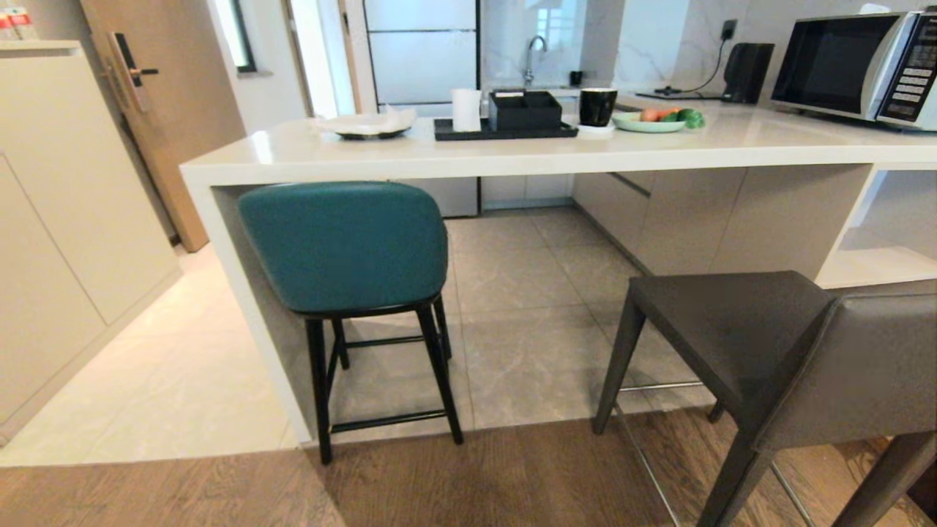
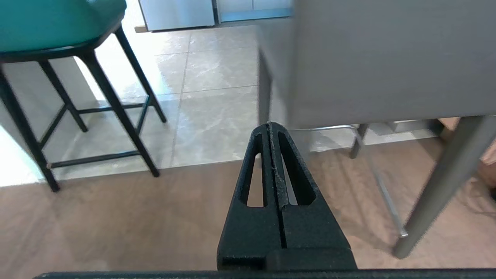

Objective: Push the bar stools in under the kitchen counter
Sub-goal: Pull the blue chair out from under the dining table

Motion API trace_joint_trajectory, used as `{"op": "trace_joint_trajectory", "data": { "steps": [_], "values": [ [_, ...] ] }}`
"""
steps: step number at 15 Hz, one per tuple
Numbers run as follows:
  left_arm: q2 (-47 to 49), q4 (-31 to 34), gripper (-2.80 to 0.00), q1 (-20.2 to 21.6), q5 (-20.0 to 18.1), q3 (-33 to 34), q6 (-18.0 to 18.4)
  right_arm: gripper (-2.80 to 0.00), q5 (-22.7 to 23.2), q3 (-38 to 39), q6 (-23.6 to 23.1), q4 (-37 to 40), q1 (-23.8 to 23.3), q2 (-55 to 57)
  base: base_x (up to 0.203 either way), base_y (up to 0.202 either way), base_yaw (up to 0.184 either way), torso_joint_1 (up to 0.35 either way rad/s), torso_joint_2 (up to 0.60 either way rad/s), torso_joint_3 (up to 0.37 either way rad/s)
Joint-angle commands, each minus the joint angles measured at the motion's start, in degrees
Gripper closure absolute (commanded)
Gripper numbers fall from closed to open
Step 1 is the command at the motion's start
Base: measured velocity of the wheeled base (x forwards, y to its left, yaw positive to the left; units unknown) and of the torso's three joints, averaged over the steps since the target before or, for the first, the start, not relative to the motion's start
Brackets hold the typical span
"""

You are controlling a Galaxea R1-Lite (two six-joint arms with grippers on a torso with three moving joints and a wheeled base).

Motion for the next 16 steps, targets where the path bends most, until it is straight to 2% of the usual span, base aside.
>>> {"op": "trace_joint_trajectory", "data": {
  "steps": [1, 13, 16],
  "values": [
    [0.1, -0.04, 0.0, 0.01, 0.01, 0.0, -0.03, 0.0, 0.01, 0.09, -0.01, 0.0, 0.02, 0.09, 0.0, 0.195, -0.001, -0.002, 0.0, 0.006],
    [0.09, -0.06, 0.0, 0.04, 0.01, 0.0, -0.03, 0.0, 0.01, 0.09, -0.01, 0.0, 0.02, 0.09, 0.0, 0.195, -0.001, 0.003, 0.0, 0.002],
    [0.06, -0.08, 0.0, 0.1, 0.01, 0.0, -0.03, 0.0, 0.01, 0.09, -0.01, 0.0, 0.02, 0.09, 0.0, 0.063, 0.0, 0.003, 0.0, -0.001]
  ]
}}
